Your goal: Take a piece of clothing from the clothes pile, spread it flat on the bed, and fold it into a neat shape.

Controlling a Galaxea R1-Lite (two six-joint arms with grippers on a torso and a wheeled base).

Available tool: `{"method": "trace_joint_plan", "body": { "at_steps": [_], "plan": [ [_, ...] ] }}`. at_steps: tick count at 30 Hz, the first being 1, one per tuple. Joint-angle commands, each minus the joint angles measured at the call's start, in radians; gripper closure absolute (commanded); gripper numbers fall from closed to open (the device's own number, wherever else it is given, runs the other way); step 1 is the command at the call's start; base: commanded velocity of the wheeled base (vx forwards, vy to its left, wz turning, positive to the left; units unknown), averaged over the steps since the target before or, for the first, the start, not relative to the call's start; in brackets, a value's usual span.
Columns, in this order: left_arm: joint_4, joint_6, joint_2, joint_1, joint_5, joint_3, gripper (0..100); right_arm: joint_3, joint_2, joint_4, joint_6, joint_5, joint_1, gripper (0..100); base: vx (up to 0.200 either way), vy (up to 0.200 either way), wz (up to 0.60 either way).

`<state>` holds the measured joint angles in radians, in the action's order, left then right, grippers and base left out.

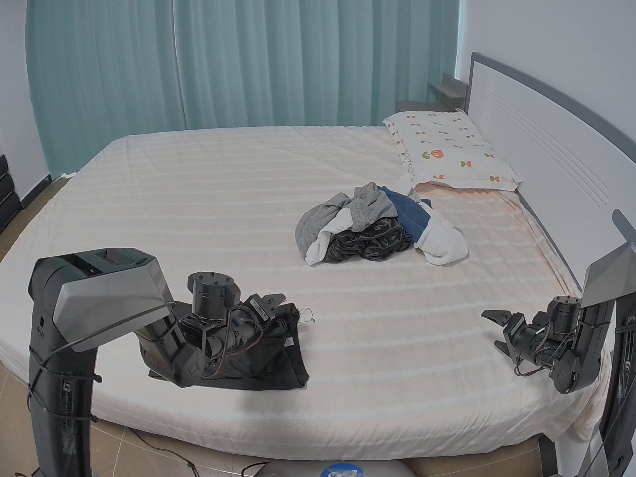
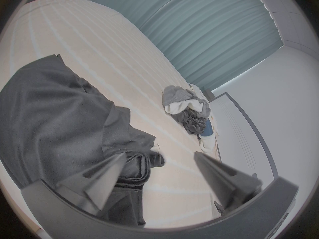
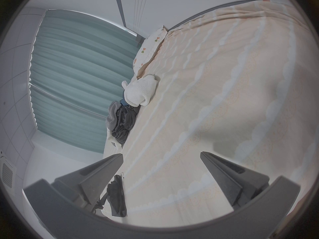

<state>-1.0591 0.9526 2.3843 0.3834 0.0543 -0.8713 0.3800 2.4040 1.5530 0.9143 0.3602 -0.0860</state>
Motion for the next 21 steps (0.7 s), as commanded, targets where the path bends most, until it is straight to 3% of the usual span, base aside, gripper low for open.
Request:
{"method": "trace_joint_plan", "body": {
  "at_steps": [1,10,21],
  "plan": [
    [-0.005,0.0,0.003,0.022,0.001,0.011,0,-0.001,0.001,0.01,0.0,0.0,0.0,0,0.0,0.0,0.0],
    [-0.005,0.061,-0.083,0.011,-0.007,0.064,0,-0.007,0.001,0.01,-0.002,0.0,0.0,0,0.0,0.0,0.0],
    [-0.013,0.063,-0.129,-0.161,0.012,0.172,0,-0.015,0.007,0.01,-0.034,0.002,0.0,0,0.0,0.0,0.0]
  ]
}}
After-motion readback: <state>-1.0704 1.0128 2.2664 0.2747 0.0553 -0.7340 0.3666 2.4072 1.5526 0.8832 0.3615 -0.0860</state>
